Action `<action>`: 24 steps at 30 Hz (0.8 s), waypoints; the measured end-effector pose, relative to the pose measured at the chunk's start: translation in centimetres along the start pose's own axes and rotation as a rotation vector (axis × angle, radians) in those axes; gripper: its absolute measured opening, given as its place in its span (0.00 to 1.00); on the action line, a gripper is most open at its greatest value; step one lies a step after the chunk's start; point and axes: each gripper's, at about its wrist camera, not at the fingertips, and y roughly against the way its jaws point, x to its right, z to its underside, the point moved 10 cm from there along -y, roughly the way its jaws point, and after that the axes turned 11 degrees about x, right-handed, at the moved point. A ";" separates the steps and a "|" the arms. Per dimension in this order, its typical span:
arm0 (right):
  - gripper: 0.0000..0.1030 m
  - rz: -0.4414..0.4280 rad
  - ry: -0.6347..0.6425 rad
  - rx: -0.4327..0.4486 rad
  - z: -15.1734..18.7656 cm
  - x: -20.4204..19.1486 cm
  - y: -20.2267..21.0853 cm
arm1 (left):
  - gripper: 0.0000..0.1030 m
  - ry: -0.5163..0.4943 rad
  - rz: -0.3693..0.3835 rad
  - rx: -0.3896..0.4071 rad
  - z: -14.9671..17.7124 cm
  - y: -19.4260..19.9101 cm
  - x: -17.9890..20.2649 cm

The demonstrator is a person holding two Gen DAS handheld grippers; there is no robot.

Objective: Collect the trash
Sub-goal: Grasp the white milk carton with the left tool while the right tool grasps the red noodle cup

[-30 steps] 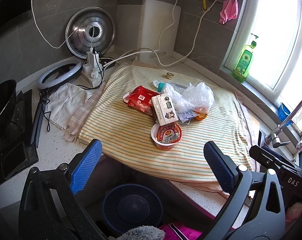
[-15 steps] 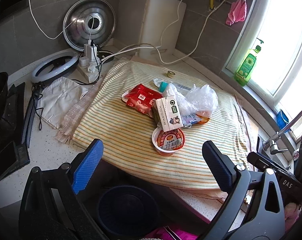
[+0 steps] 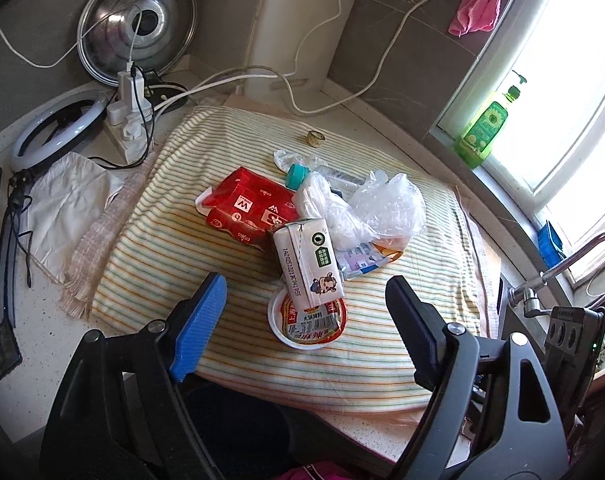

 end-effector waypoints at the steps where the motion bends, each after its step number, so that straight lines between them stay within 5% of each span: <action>1: 0.56 -0.004 -0.006 -0.008 0.0 0.0 -0.3 | 0.82 0.003 0.005 -0.011 -0.2 -0.6 0.1; 13: 0.49 -0.071 -0.128 -0.090 -0.1 0.0 -5.1 | 0.80 0.036 0.003 -0.104 -0.1 -5.3 -0.3; 24: 0.42 -0.076 -0.215 -0.161 0.2 -0.3 -9.4 | 0.57 0.083 0.012 -0.148 0.6 -6.6 -1.0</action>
